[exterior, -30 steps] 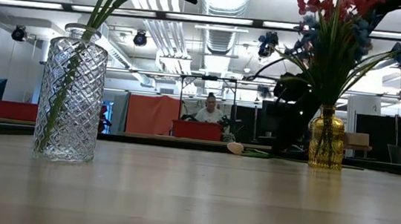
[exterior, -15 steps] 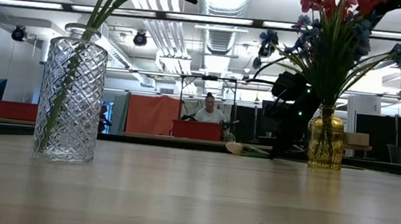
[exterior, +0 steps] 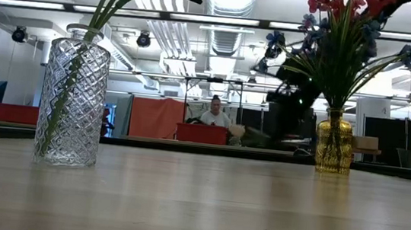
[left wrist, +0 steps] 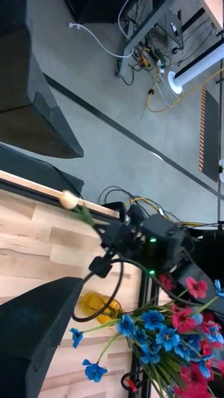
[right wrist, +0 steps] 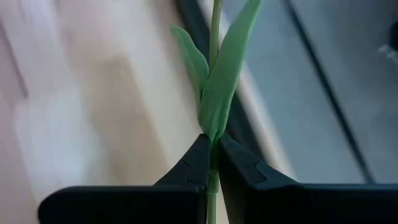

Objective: Sort flowers into vase by color
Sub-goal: Put the yellow tulip into the transparent vase

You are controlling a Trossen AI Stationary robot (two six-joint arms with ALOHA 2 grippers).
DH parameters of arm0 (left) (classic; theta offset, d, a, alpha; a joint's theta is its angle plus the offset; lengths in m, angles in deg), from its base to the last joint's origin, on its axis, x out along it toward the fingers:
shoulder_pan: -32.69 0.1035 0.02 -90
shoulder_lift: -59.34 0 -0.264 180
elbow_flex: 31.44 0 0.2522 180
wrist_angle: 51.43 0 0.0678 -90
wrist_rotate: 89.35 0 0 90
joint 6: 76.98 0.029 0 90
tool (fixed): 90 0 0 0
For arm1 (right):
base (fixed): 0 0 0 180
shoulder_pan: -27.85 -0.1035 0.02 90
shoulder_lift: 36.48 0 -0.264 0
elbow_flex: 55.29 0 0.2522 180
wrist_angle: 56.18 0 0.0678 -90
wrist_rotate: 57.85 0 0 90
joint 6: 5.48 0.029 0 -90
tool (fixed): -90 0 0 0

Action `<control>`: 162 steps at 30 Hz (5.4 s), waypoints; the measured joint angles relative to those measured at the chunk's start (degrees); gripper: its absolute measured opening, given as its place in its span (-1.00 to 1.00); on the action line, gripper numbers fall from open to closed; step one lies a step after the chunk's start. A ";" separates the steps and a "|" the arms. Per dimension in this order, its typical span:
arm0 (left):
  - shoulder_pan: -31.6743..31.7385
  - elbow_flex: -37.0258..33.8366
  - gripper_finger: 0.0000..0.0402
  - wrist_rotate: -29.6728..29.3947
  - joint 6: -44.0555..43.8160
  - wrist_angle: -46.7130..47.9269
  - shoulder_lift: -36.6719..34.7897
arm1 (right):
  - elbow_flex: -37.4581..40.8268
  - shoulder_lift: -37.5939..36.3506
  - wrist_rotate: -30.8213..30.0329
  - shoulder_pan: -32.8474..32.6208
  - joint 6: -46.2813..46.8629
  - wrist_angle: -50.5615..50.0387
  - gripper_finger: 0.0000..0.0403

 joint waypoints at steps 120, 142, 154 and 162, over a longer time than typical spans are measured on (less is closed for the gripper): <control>-59.00 -47.00 -0.97 -30.85 1.43 -81.86 -14.56 | -36.32 -18.11 0.80 -64.99 24.61 -3.42 -0.27; -84.19 -8.81 -0.99 -82.03 -44.34 6.01 -16.31 | -36.63 -24.51 -9.36 -64.88 30.34 -18.40 0.09; -91.62 -17.62 -0.99 -90.74 -69.53 16.50 -14.99 | -36.61 -23.76 -9.32 -65.03 30.16 -19.28 0.09; -91.52 -33.84 -0.99 -94.19 -87.71 16.21 -13.49 | -36.58 -23.69 -9.30 -65.04 30.41 -21.08 0.09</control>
